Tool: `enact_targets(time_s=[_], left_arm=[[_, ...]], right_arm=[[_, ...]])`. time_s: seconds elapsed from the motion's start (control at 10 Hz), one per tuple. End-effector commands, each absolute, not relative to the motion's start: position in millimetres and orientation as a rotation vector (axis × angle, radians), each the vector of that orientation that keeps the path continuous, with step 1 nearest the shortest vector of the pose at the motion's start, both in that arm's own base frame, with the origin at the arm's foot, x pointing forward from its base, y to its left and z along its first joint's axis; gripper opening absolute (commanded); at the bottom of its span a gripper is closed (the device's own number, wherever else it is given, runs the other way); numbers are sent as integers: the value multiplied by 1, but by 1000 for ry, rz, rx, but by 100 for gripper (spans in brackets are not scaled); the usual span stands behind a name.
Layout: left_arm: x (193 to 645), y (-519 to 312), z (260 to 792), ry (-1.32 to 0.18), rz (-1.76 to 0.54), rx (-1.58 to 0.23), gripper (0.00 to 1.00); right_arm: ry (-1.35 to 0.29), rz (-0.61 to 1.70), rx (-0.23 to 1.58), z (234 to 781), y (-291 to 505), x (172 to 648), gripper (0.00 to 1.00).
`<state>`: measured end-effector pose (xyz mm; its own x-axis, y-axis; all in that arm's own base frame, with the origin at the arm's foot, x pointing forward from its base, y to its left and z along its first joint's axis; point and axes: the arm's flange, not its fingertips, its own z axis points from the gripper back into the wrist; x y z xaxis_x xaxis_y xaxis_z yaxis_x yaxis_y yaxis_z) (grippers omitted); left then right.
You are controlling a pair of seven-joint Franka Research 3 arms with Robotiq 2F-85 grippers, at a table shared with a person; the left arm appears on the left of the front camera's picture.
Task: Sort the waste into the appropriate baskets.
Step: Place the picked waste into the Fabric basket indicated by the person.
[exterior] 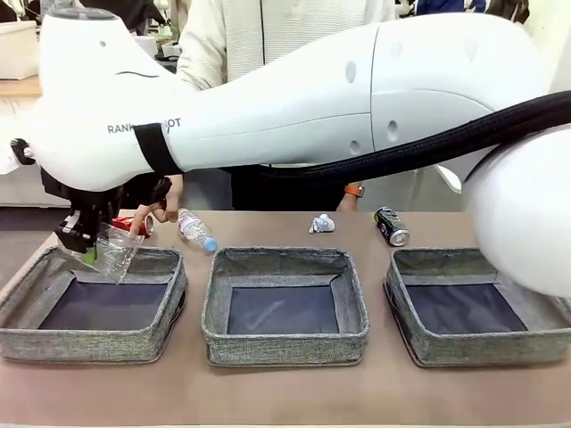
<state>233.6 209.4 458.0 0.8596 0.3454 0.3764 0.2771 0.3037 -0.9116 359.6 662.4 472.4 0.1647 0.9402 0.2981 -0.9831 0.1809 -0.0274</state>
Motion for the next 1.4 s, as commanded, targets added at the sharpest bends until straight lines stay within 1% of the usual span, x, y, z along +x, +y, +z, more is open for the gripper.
enact_targets(time_s=[0.0, 0.1, 0.2, 0.3, 1.0, 1.1, 1.2, 1.3], left_arm=[[234, 209, 459, -595, 32, -1291, 100], [234, 209, 459, -595, 32, -1291, 100], [234, 209, 459, -595, 32, -1291, 100], [234, 209, 459, -595, 32, -1291, 100], [234, 209, 459, -595, 32, -1291, 100], [234, 209, 459, -595, 32, -1291, 100], [234, 209, 459, -595, 32, -1291, 100], [234, 209, 459, -595, 32, -1291, 100]], right_arm=[[-262, 1408, 203, 478, 665, 364, 38], [-256, 1420, 202, 477, 665, 363, 83], [-255, 1424, 201, 477, 665, 364, 98], [-251, 1425, 200, 477, 665, 364, 100], [-227, 1425, 214, 475, 662, 366, 100], [-223, 1402, 242, 479, 653, 367, 100], [-219, 1274, 286, 490, 626, 367, 100], [-261, 1038, 408, 512, 564, 355, 100]])
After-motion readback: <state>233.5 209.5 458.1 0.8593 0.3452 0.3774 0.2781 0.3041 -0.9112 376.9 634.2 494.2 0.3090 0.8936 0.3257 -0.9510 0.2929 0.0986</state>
